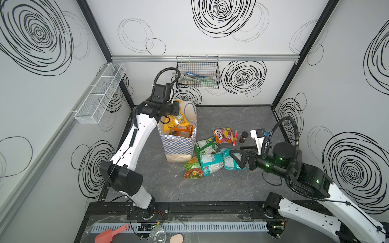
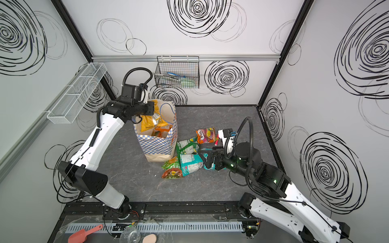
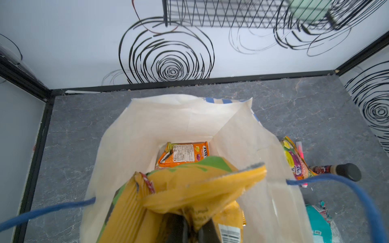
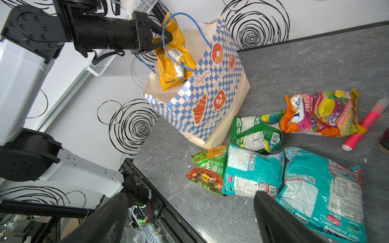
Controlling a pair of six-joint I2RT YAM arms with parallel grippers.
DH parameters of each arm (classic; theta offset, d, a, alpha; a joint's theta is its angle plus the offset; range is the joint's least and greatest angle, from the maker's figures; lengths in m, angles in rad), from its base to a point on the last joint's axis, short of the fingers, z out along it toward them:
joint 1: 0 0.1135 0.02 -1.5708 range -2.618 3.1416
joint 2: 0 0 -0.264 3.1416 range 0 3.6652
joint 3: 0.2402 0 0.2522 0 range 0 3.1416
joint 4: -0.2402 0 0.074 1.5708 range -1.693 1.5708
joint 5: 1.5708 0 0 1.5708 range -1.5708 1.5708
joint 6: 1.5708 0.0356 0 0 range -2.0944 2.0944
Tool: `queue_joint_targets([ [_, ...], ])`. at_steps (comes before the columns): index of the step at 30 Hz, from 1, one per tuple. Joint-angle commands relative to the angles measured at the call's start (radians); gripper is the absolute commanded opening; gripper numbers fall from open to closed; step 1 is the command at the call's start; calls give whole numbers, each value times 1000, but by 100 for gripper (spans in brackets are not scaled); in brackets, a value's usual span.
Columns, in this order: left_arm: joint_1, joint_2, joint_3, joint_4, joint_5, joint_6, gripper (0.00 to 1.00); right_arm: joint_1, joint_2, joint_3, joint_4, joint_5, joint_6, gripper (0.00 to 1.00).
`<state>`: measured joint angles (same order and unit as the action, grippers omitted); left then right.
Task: Take the snacks out of the paper bag
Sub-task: 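Swing the yellow packet over the table beside the candy packet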
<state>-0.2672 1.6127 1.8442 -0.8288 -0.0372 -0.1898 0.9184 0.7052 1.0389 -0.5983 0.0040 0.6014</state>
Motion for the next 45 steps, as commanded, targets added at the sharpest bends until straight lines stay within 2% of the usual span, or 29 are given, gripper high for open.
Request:
queue_joint_targets([
  [1, 7, -66, 43, 66, 7, -3, 0, 8, -1, -8, 37, 2, 3, 97],
  [12, -32, -239, 36, 191, -22, -21, 0, 9, -6, -12, 38, 3, 4, 97],
  [19, -170, -290, 86, 208, -149, 34, 0, 9, -7, -17, 42, -1, 6, 97],
  [26, -340, -309, 103, 251, -147, 29, 0, 10, -11, -17, 46, 8, 9, 97],
  [31, -500, -291, 39, 310, -168, 11, 0, 11, -38, -19, 36, 73, 12, 97],
  [35, -588, -246, -38, 351, -177, -7, 0, 10, -88, -28, 14, 159, 24, 97],
  [41, -658, -125, -88, 373, -212, -27, 0, 10, -158, -49, -9, 226, 47, 97],
  [45, -624, -7, -94, 390, -316, -33, 0, 9, -179, -63, -15, 226, 61, 97],
])
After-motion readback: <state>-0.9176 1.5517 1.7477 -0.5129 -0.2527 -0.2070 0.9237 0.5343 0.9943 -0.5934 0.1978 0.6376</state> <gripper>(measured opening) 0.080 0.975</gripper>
